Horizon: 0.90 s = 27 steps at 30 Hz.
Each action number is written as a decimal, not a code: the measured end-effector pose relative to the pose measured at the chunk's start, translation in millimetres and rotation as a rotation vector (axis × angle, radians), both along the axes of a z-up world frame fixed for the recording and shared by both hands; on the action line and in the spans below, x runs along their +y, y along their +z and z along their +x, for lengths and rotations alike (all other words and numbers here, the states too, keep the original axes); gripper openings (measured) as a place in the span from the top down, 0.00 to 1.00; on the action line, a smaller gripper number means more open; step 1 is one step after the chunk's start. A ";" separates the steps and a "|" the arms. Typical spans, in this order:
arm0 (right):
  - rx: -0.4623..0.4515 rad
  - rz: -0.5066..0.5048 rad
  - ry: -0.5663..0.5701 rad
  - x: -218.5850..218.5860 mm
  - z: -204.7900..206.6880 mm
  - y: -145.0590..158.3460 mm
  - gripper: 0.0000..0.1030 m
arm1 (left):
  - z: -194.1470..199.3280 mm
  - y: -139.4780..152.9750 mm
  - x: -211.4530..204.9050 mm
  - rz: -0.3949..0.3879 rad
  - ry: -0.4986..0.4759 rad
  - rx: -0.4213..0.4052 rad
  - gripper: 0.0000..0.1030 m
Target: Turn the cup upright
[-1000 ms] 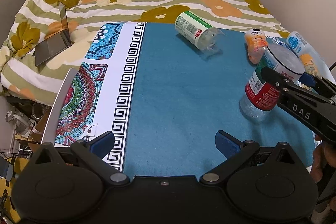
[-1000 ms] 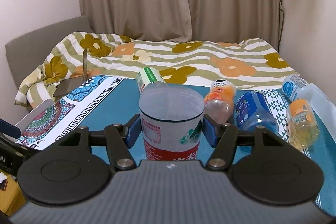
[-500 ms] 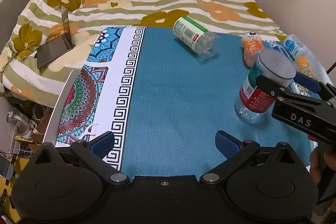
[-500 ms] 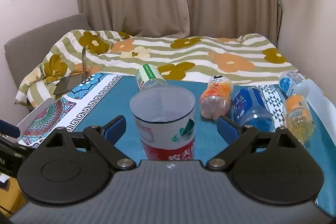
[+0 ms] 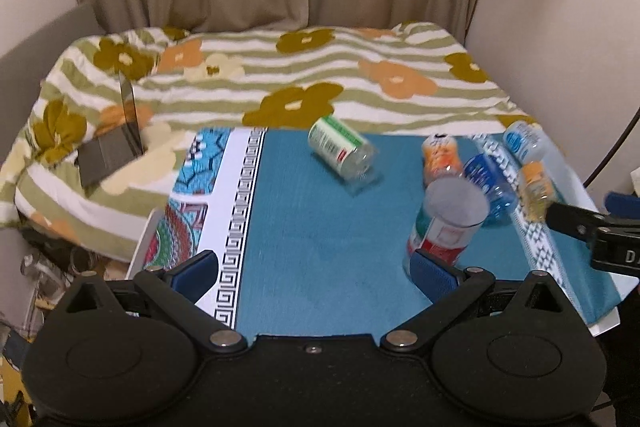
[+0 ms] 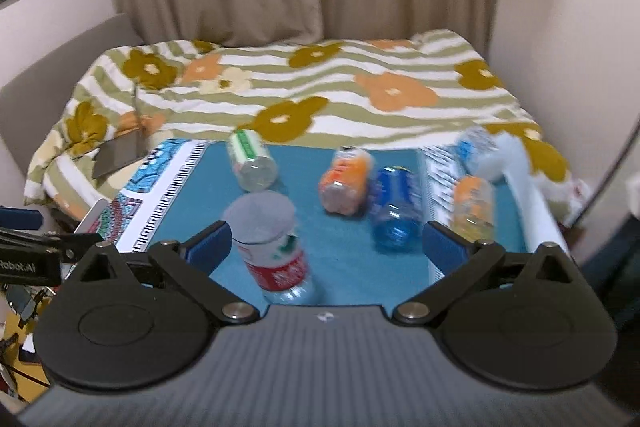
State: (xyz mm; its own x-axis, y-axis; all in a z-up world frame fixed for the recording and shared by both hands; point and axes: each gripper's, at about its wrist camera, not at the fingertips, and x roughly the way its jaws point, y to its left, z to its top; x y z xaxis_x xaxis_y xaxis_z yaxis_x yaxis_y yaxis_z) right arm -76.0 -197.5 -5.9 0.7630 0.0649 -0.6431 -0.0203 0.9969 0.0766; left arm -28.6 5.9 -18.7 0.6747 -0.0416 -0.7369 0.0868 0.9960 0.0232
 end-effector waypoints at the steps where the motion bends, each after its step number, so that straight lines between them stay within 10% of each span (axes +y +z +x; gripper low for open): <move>1: 0.019 -0.002 -0.017 -4.6 -3.0 4.1 0.00 | -2.4 3.5 -1.8 0.004 -0.004 -0.008 0.00; 11: 0.195 -0.058 -0.085 -21.3 -32.6 3.1 0.00 | -26.3 3.3 -12.5 0.038 -0.031 -0.022 0.00; 27: 0.217 -0.031 -0.109 -25.6 -38.4 1.0 0.00 | -33.3 -0.2 -24.2 0.041 -0.057 -0.014 0.00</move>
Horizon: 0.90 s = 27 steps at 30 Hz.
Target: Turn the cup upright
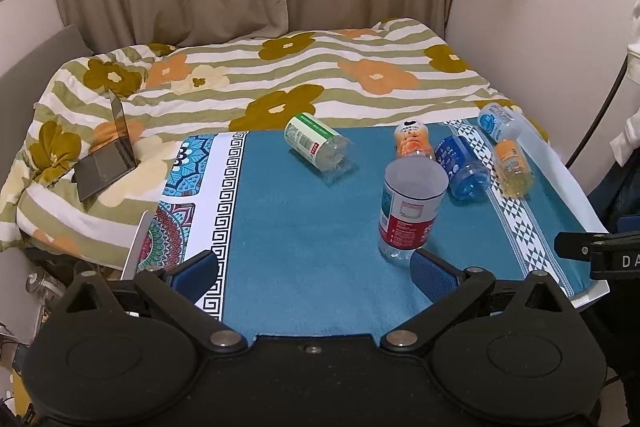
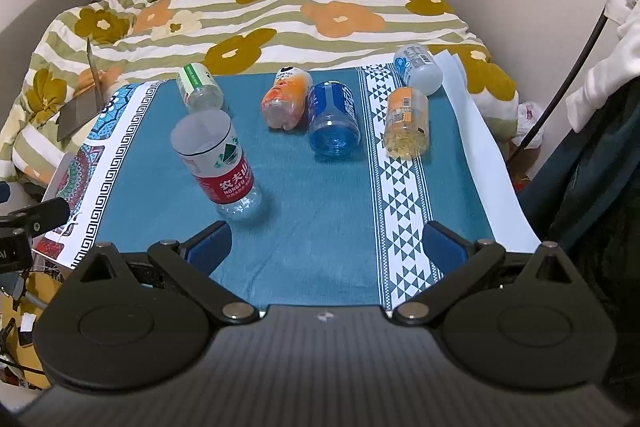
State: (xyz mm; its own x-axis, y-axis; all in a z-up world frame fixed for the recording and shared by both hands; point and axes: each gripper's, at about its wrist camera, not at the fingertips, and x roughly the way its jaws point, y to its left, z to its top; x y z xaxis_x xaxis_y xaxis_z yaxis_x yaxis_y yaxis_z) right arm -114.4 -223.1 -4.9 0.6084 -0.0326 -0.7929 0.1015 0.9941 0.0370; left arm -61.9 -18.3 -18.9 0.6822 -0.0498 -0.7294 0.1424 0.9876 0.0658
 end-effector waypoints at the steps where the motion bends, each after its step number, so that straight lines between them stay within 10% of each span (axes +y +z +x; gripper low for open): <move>1: 0.000 0.001 0.000 0.1 0.0 -0.2 0.00 | 0.1 -0.1 0.0 0.000 0.001 0.000 0.00; 27: 0.010 -0.013 -0.014 2.8 4.1 -1.1 0.00 | 2.4 -1.4 1.3 -0.013 0.007 0.012 0.00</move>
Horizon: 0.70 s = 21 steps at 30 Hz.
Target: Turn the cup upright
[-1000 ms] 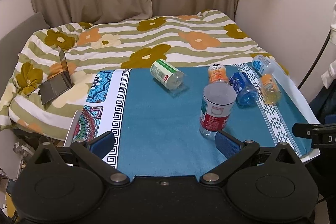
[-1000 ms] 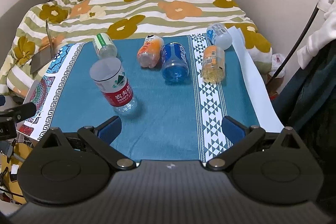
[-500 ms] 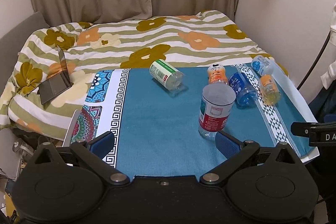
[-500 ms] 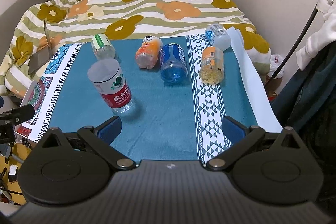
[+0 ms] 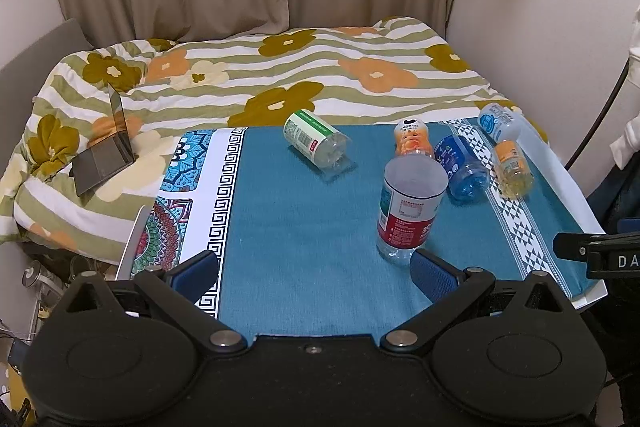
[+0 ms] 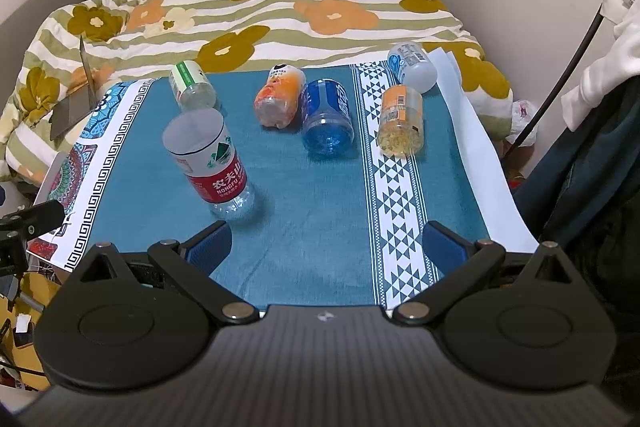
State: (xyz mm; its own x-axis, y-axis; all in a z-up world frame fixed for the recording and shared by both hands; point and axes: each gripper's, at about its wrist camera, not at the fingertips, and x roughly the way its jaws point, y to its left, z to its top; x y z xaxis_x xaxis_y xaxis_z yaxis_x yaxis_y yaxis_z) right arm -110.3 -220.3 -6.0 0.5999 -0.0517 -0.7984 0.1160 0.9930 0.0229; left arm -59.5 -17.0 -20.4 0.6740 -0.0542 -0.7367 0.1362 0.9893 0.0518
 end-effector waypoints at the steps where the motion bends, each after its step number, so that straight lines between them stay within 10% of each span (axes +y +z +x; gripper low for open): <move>1: -0.001 -0.001 0.000 -0.2 0.2 0.0 0.00 | 0.1 0.0 -0.3 0.000 0.000 0.000 0.00; 21: -0.004 -0.002 -0.004 0.5 -0.8 -0.6 0.00 | 0.8 1.1 0.3 0.000 -0.004 0.001 0.00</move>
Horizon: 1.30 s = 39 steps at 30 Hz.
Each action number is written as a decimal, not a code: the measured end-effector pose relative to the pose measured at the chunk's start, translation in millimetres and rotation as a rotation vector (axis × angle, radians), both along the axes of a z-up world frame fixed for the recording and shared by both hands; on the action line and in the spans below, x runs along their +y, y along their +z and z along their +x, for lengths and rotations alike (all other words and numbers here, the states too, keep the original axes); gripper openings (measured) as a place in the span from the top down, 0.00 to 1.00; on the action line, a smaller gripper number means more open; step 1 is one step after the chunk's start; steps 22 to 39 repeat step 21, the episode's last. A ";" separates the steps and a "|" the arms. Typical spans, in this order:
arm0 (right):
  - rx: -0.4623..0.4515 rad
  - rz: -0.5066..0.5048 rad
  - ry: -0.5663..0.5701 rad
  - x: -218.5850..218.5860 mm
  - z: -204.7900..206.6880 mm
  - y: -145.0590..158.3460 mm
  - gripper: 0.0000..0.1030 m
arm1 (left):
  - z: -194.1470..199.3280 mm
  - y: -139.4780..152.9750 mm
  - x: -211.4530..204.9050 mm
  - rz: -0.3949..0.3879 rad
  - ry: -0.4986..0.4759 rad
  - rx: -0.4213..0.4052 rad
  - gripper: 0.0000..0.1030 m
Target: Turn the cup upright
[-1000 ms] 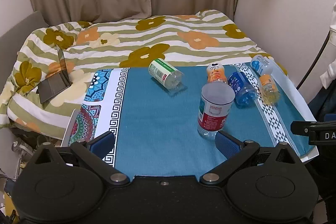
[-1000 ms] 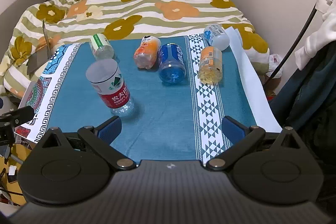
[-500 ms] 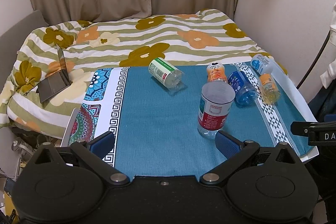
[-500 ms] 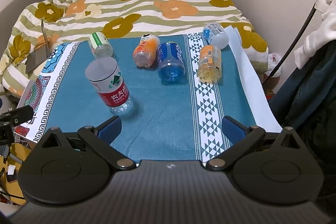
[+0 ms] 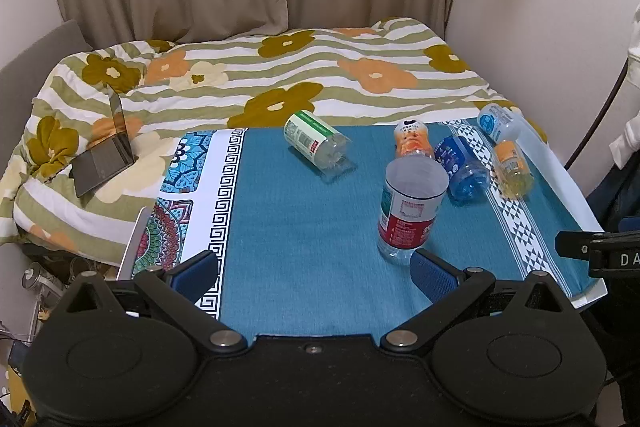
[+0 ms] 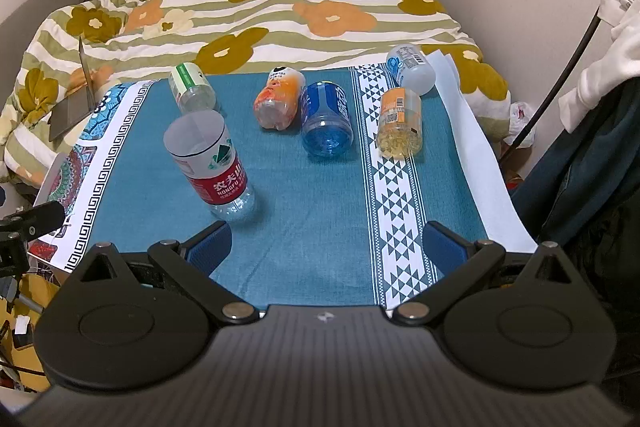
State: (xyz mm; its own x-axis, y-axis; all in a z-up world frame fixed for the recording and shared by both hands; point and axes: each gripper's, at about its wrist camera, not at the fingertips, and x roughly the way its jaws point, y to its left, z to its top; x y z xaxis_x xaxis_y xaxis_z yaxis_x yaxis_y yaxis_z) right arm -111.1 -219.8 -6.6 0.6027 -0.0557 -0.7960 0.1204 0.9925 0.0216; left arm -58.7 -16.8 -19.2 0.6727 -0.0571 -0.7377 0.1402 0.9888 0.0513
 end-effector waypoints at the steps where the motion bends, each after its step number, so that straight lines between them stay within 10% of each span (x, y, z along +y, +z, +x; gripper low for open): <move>1: -0.001 0.001 -0.001 0.2 -0.5 0.2 0.00 | 0.1 0.3 0.0 0.000 -0.001 0.000 0.00; 39: -0.012 0.003 0.014 4.5 4.0 5.8 0.00 | -0.6 0.4 2.0 0.028 0.014 -0.038 0.00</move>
